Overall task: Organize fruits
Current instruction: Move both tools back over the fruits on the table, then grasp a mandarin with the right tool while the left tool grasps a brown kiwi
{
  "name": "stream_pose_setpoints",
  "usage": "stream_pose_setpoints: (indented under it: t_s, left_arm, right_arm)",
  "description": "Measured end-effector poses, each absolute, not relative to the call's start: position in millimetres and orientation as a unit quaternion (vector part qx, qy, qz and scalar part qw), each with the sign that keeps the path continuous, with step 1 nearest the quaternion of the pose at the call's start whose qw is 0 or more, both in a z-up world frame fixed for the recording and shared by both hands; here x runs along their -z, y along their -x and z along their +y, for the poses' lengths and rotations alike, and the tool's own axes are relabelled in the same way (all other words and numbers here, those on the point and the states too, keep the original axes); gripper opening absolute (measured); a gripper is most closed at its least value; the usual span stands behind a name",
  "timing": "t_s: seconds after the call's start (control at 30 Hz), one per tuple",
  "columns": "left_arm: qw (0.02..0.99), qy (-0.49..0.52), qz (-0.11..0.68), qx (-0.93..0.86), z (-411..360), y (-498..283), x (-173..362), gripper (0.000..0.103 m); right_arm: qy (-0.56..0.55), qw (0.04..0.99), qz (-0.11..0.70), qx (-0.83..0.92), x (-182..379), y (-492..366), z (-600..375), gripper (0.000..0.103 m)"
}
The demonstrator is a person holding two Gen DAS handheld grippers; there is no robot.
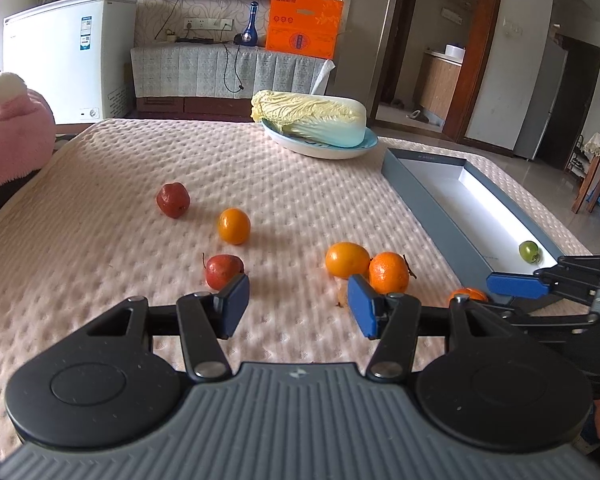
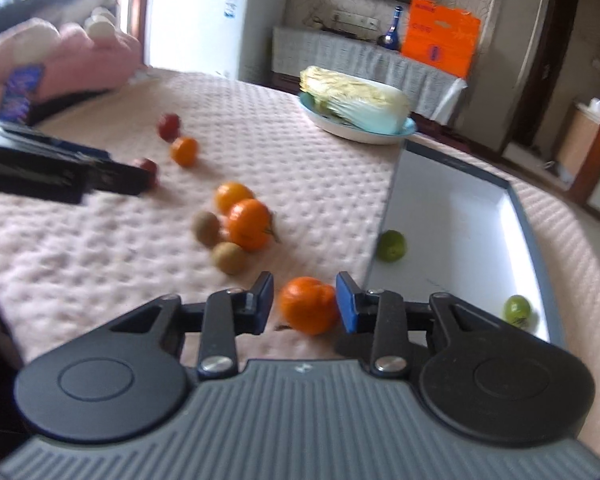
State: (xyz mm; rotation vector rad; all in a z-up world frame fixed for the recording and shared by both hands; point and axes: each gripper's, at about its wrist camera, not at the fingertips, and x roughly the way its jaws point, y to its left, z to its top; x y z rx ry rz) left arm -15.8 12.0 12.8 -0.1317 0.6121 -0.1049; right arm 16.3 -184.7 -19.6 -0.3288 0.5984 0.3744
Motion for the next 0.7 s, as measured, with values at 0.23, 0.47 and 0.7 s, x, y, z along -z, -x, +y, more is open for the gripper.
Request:
stream_pose_setpoints:
  t_s: [0.23, 0.47, 0.7]
  left_arm:
    - [0.949, 0.066, 0.304, 0.057, 11.2, 10.9, -10.4, 0.061]
    - [0.946, 0.052, 0.312, 0.069, 3.1, 9.6, -4.4, 0.061]
    - [0.944, 0.032, 0.313, 0.095, -14.9, 6.6, 1.9, 0.061]
  right_arm:
    - [0.293, 0.900, 0.280, -0.160, 43.9, -14.3, -157.6, 0.041]
    - [0.228, 0.909, 0.293, -0.191, 27.8, -13.7, -171.7, 0.037]
    - [0.088, 0.888, 0.358, -0.275, 23.8, -10.4, -196.3, 0.038]
